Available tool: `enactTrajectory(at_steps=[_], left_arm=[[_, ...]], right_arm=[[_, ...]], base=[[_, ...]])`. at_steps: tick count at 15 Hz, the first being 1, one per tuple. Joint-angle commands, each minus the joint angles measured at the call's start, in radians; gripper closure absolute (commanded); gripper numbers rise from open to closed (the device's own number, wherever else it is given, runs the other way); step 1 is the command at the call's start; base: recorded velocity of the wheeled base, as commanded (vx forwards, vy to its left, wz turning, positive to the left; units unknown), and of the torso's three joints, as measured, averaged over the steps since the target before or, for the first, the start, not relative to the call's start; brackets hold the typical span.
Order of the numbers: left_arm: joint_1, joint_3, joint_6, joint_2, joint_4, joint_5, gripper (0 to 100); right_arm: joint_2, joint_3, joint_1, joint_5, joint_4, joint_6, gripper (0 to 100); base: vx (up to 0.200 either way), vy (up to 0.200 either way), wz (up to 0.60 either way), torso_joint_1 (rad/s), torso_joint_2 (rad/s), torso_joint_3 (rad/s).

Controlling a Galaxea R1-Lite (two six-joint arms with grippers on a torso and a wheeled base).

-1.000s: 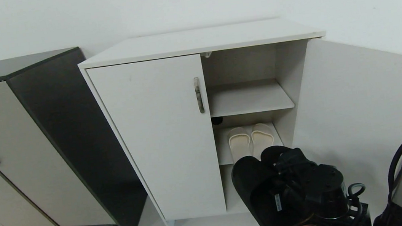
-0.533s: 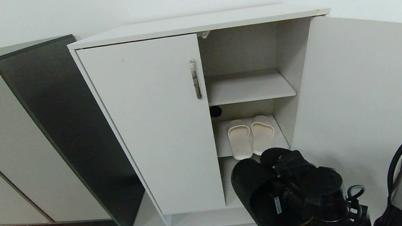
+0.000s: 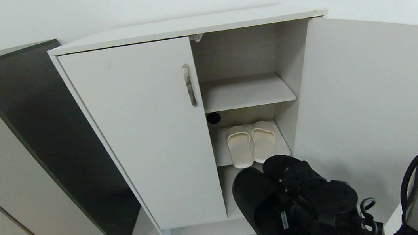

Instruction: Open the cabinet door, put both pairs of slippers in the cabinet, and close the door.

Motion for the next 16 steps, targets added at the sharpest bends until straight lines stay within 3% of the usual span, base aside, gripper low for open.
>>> enactTrajectory(at_steps=[1,4,7,11,14,16], left_arm=[[0.0,0.0,0.0,0.0,0.0,0.0,100],[0.0,0.0,0.0,0.0,0.0,0.0,100],[0.0,0.0,0.001,0.0,0.0,0.0,100],[0.0,0.0,0.001,0.0,0.0,0.0,100],[0.0,0.0,0.001,0.0,0.0,0.0,100],[0.0,0.0,0.001,0.0,0.0,0.0,100]], right_arm=[[0.011,-0.02,0.003,-0.002,-0.01,-0.001,100],[0.003,-0.16,0.003,-0.02,0.109,0.008,100],[-0.045,-0.476,0.001,-0.21,0.53,0.128,100],[-0.128,-0.729,0.016,-0.269,0.886,0.171,100],[-0.164,-0.852,0.016,-0.278,1.031,0.188,100],[-0.169,-0.875,0.016,-0.284,1.046,0.188,100]], base=[[0.0,0.0,0.0,0.0,0.0,0.0],[0.0,0.0,0.0,0.0,0.0,0.0],[0.0,0.0,0.0,0.0,0.0,0.0],[0.0,0.0,0.0,0.0,0.0,0.0],[0.0,0.0,0.0,0.0,0.0,0.0],[0.0,0.0,0.0,0.0,0.0,0.0]])
